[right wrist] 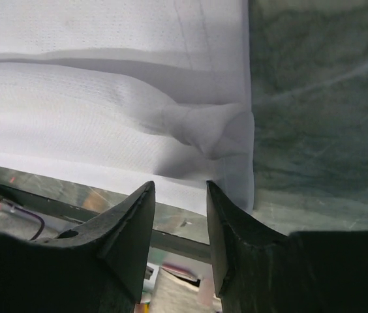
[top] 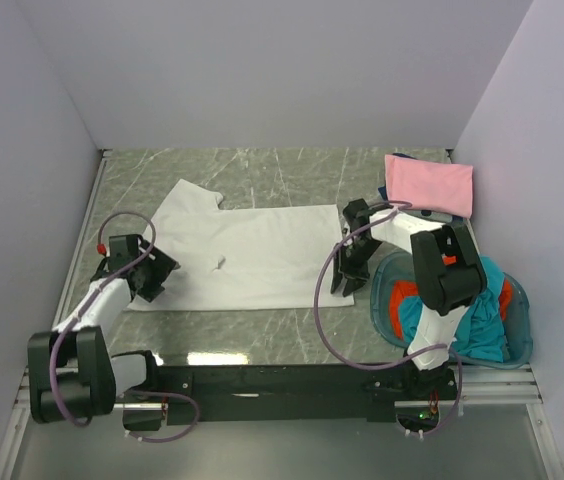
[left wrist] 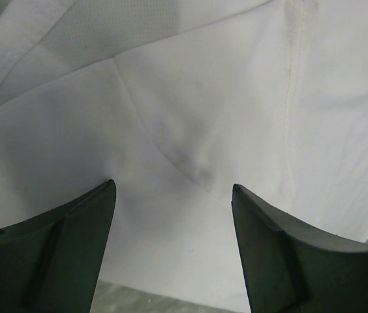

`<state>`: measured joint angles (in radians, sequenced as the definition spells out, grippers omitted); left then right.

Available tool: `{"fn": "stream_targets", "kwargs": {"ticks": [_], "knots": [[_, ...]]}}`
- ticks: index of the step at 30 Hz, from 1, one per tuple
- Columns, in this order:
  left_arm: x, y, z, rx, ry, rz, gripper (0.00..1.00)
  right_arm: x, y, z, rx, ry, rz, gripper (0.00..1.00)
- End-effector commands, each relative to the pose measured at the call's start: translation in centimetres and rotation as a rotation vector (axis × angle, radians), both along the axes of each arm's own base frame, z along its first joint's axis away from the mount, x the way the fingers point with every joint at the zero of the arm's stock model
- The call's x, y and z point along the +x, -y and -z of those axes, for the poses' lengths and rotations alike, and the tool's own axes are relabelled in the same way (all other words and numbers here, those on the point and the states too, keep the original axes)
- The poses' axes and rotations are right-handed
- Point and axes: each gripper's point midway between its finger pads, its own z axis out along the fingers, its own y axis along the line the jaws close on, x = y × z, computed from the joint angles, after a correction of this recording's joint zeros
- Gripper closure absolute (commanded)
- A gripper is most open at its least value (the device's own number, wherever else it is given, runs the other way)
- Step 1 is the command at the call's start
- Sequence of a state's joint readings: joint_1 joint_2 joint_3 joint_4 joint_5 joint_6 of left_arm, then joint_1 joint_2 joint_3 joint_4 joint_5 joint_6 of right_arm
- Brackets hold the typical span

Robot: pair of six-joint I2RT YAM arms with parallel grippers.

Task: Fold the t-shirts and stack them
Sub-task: Fold the tshirt

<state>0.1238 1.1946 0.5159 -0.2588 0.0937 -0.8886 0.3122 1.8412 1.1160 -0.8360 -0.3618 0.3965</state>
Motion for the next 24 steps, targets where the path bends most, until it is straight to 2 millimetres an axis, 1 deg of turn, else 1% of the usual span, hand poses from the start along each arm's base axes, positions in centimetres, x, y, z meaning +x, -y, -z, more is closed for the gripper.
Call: {"fn": "stream_targets", "kwargs": {"ticks": [1, 2, 5, 7, 8, 9, 10, 12, 13, 14, 15, 16, 17, 18, 19, 20, 21, 22, 23, 24], "knots": [[-1.3, 1.0, -1.7, -0.028, 0.017, 0.015, 0.23, -0.6, 1.2, -0.5, -0.068, 0.018, -0.017, 0.55], [-1.1, 1.1, -2.8, -0.025, 0.053, 0.019, 0.23, -0.4, 1.2, -1.0, -0.063, 0.028, -0.02, 0.55], [-0.5, 1.0, -5.0, -0.008, 0.103, 0.035, 0.22, 0.7, 0.7, -3.1, -0.042, 0.064, -0.044, 0.55], [0.2, 1.0, -6.0, 0.01, 0.129, 0.055, 0.23, 1.7, 0.3, -4.6, -0.029, 0.092, -0.065, 0.55], [0.7, 0.9, -6.4, 0.016, 0.145, 0.059, 0.23, 2.1, 0.1, -5.1, -0.022, 0.105, -0.072, 0.55], [1.2, 1.1, -6.7, 0.019, 0.157, 0.07, 0.23, 3.0, -0.2, -5.8, -0.008, 0.129, -0.079, 0.55], [1.8, 1.1, -7.2, 0.02, 0.177, 0.076, 0.23, 3.3, -0.4, -6.1, -0.001, 0.138, -0.083, 0.55], [3.2, 1.6, -7.5, 0.005, 0.197, 0.091, 0.23, 4.3, -1.0, -6.3, 0.014, 0.156, -0.089, 0.55], [4.0, 2.1, -8.1, 0.002, 0.218, 0.109, 0.23, 4.7, -1.4, -6.3, 0.032, 0.158, -0.09, 0.55], [4.5, 2.5, -7.5, -0.007, 0.198, 0.12, 0.23, 4.9, -1.8, -6.3, 0.048, 0.158, -0.093, 0.55], [5.4, 3.0, -7.8, -0.012, 0.216, 0.14, 0.23, 5.3, -2.2, -6.0, 0.062, 0.152, -0.093, 0.55], [6.1, 4.0, -8.2, -0.017, 0.227, 0.17, 0.23, 5.4, -2.8, -6.1, 0.092, 0.152, -0.094, 0.55], [6.6, 4.4, -7.1, -0.027, 0.193, 0.179, 0.23, 5.5, -3.1, -5.9, 0.101, 0.148, -0.095, 0.55], [6.9, 4.5, -6.8, -0.036, 0.181, 0.179, 0.23, 5.5, -3.2, -5.4, 0.103, 0.137, -0.093, 0.55], [7.4, 6.0, -7.1, -0.055, 0.192, 0.221, 0.23, 5.7, -3.3, -5.2, 0.106, 0.139, -0.095, 0.55], [7.7, 6.4, -6.3, -0.064, 0.171, 0.227, 0.22, 5.7, -3.4, -4.9, 0.103, 0.134, -0.098, 0.55], [7.9, 6.8, -6.1, -0.068, 0.168, 0.232, 0.22, 5.5, -3.2, -4.2, 0.094, 0.122, -0.099, 0.55], [8.4, 6.8, -6.2, -0.066, 0.176, 0.23, 0.22, 5.6, -3.3, -3.9, 0.092, 0.125, -0.099, 0.55], [8.5, 6.8, -5.6, -0.062, 0.162, 0.231, 0.22, 5.6, -3.1, -3.6, 0.085, 0.122, -0.097, 0.55], [8.7, 6.8, -5.5, -0.058, 0.159, 0.233, 0.22, 5.5, -3.0, -3.2, 0.078, 0.116, -0.095, 0.55]]}}
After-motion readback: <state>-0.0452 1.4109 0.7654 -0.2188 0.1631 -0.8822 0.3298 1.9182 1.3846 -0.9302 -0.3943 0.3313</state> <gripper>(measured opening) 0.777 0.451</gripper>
